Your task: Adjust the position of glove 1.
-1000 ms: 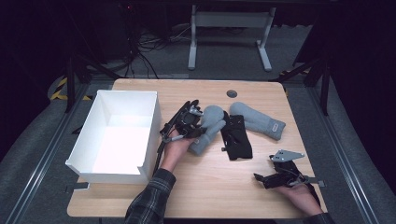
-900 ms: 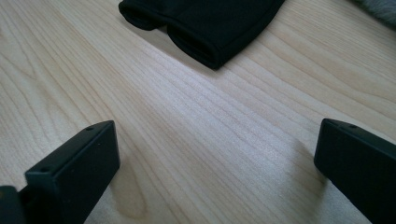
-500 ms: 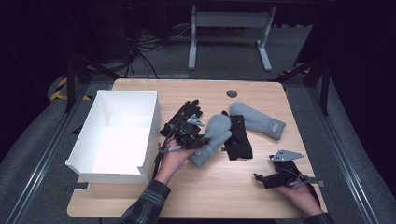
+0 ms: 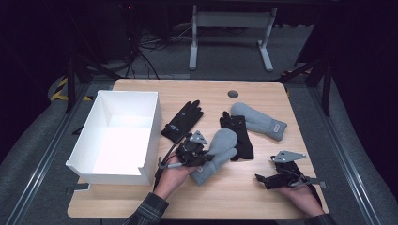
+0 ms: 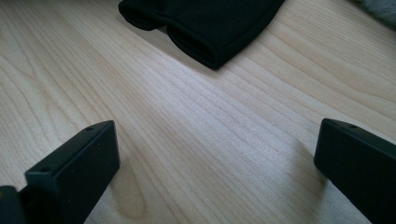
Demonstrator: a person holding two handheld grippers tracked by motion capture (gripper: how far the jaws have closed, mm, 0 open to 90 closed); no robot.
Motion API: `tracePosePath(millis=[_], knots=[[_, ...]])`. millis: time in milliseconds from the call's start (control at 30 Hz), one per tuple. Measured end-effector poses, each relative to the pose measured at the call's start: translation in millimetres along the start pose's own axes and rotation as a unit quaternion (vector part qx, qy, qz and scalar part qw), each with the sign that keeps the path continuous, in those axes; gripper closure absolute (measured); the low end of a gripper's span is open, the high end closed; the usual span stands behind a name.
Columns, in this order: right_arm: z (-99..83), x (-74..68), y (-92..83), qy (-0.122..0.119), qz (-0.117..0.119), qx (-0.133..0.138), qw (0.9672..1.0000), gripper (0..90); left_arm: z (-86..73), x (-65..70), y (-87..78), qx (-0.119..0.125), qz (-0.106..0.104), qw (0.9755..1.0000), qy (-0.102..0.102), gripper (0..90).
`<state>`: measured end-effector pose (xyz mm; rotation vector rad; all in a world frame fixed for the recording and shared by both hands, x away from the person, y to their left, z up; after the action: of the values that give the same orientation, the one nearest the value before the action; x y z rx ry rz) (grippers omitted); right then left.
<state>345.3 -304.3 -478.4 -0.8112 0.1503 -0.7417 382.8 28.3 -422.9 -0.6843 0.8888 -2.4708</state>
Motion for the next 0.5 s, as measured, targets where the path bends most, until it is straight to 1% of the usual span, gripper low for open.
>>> tracePosePath(millis=[33,67,100,133,167,200,300,333,433,500], knots=[[0.0,0.0,0.0,0.000,0.000,0.000,1.0000,0.5,-2.0,2.1,-0.2,-0.001,-0.003,1.0000,0.003,80.8],[0.0,0.0,0.0,0.000,0.000,0.000,1.0000,0.5,-4.3,4.5,-0.1,0.000,-0.011,0.9999,0.003,80.7],[0.0,0.0,0.0,0.000,0.000,0.000,1.0000,0.5,-5.6,6.4,-0.2,0.000,-0.018,0.9998,0.009,80.8],[0.0,0.1,0.0,0.001,-0.001,0.000,1.0000,0.5,-5.6,6.4,-0.2,0.000,-0.018,0.9998,0.009,80.8],[0.0,0.1,0.1,0.002,-0.001,0.000,1.0000,0.6,-7.2,10.6,1.1,-0.002,-0.028,0.9994,0.018,80.8],[0.0,0.1,0.1,0.002,-0.001,0.000,1.0000,0.6,-7.2,10.6,1.1,-0.002,-0.028,0.9994,0.018,80.8],[0.0,0.3,-0.1,0.003,-0.003,-0.001,1.0000,0.5,-7.6,15.1,5.7,-0.011,-0.035,0.9989,0.030,80.8],[0.0,0.3,0.0,0.003,-0.002,0.000,1.0000,0.5,-7.9,16.5,7.7,-0.012,-0.037,0.9988,0.031,80.8],[0.0,0.3,0.0,0.003,-0.002,0.000,1.0000,0.5,-8.4,21.9,12.8,-0.022,-0.050,0.9977,0.039,80.8],[0.0,0.3,-0.1,0.003,-0.003,-0.001,1.0000,0.5,-8.4,26.2,15.9,-0.026,-0.055,0.9970,0.048,80.7]])
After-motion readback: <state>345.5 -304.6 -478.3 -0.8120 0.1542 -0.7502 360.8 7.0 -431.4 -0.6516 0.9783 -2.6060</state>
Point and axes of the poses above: each handheld gripper's, and its own axes: y roughly forward along the jaws, z roughly out of its top, x roughly to its right, the point moved 1 cm from there along y, roughly forward along the jaws, and after that the axes turned 10 degrees about -y, right-handed, at the moved point
